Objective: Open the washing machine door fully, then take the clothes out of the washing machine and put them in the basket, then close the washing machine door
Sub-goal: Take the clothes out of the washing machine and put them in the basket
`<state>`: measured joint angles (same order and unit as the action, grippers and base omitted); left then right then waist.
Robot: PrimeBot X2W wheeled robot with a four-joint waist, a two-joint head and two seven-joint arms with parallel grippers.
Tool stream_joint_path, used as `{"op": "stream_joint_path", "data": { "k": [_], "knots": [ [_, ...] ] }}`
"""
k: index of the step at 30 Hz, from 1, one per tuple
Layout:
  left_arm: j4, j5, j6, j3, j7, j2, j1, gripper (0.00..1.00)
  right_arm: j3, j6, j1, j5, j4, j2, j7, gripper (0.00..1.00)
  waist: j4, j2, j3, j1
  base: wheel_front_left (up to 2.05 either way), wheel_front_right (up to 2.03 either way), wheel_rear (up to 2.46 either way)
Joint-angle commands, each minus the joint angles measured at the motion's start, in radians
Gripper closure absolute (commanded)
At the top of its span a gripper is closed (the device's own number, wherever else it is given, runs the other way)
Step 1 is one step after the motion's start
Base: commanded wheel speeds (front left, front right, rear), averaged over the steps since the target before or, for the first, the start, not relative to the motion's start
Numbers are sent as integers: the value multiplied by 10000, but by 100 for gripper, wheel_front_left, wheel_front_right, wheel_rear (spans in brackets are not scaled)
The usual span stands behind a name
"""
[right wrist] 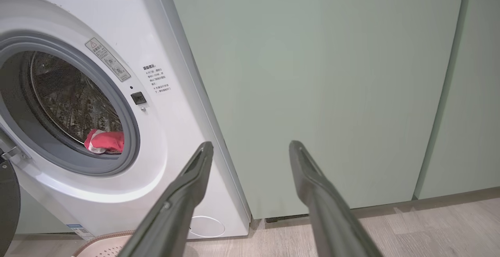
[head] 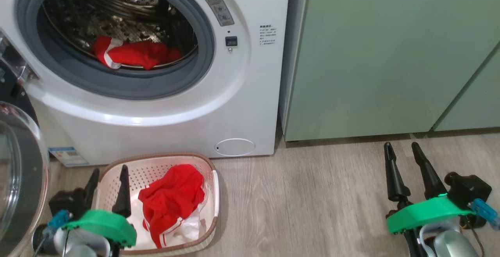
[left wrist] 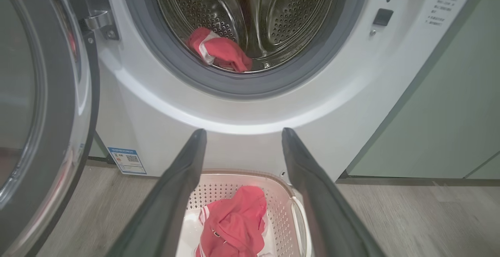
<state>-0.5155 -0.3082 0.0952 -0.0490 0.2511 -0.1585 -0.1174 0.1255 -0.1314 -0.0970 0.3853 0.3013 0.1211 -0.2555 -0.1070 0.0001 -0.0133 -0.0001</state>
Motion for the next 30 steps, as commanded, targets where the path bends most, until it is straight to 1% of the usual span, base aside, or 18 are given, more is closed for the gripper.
{"op": "stream_joint_path", "data": {
  "k": [1, 5, 14, 30],
  "knots": [
    [526, 164, -49, -471, 106, -143, -217, 0, 178, 7, -58, -107, -305, -24, -63, 0, 16, -1, 111, 1, 0, 0, 0],
    [882, 370, 11, -661, 106, 51, 263, 0, 221, 7, 137, -409, -360, 19, -63, 0, 51, -1, 322, 1, 0, 0, 0],
    [1297, 720, 77, -956, 106, 364, 631, 0, -72, 7, 385, -479, -441, -141, -63, 0, 104, -1, 591, 1, 0, 0, 0],
    [1314, 1032, 168, -1258, 106, 563, 582, 0, -10, 7, 366, -444, -411, -197, -63, 0, 129, -1, 558, 1, 0, 0, 0]
  ]
}}
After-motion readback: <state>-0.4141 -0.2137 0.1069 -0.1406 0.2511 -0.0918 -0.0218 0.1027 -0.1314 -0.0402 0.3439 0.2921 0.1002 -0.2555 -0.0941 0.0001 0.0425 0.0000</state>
